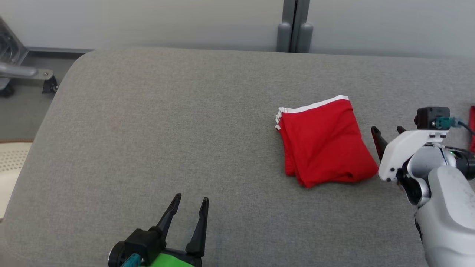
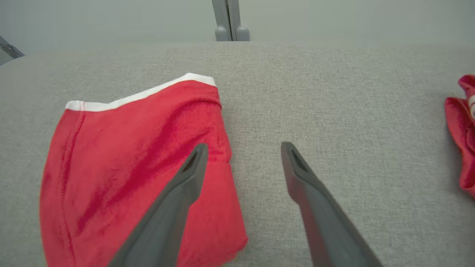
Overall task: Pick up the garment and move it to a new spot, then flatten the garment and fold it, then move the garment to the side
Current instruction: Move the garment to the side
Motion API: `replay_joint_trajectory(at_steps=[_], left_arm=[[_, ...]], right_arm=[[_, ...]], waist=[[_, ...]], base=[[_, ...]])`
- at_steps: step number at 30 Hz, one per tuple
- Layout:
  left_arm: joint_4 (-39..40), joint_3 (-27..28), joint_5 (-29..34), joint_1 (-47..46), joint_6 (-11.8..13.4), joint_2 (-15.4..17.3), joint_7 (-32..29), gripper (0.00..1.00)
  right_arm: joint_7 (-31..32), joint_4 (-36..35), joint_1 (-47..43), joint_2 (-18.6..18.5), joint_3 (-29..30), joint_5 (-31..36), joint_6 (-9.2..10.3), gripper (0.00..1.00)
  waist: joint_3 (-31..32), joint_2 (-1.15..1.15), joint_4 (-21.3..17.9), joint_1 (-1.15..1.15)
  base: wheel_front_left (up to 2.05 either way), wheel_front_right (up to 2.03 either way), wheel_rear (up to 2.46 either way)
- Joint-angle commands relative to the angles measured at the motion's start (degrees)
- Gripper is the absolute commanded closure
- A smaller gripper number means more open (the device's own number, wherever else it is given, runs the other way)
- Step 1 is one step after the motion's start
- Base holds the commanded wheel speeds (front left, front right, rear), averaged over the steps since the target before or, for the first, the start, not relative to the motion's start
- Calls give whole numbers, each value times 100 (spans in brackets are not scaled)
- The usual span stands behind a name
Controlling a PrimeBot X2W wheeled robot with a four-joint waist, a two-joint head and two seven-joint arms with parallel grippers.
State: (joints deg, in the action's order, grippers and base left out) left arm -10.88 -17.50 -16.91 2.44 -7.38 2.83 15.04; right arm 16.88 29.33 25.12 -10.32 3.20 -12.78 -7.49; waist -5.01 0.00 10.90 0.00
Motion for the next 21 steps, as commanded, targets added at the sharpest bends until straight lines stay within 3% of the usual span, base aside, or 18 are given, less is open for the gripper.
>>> replay_joint_trajectory(at_steps=[1,6,11,12,13,21], left_arm=[[-9,-55,-60,-151,-18,15,17,0],[-1,-223,-223,-365,-19,14,17,0],[4,-187,-222,-404,-19,14,17,0],[7,-138,-203,-397,-20,14,17,0],[5,-120,-182,-404,-20,14,17,0],[125,67,-71,-395,-20,78,17,0]], right_arm=[[89,182,196,53,92,138,1,0],[271,1044,764,96,471,734,5,0],[321,1541,942,295,650,949,1,0],[301,1650,989,359,670,854,0,56],[264,1705,1011,387,701,802,0,100],[-127,1448,1353,409,537,283,7,100]], waist=[[-470,0,494,0],[-763,0,795,0],[-876,0,815,0],[-893,0,766,0],[-902,0,725,0],[-881,0,-213,0]], base=[[0,0,0],[0,0,0],[0,0,0],[0,0,0],[0,0,0],[0,0,0]])
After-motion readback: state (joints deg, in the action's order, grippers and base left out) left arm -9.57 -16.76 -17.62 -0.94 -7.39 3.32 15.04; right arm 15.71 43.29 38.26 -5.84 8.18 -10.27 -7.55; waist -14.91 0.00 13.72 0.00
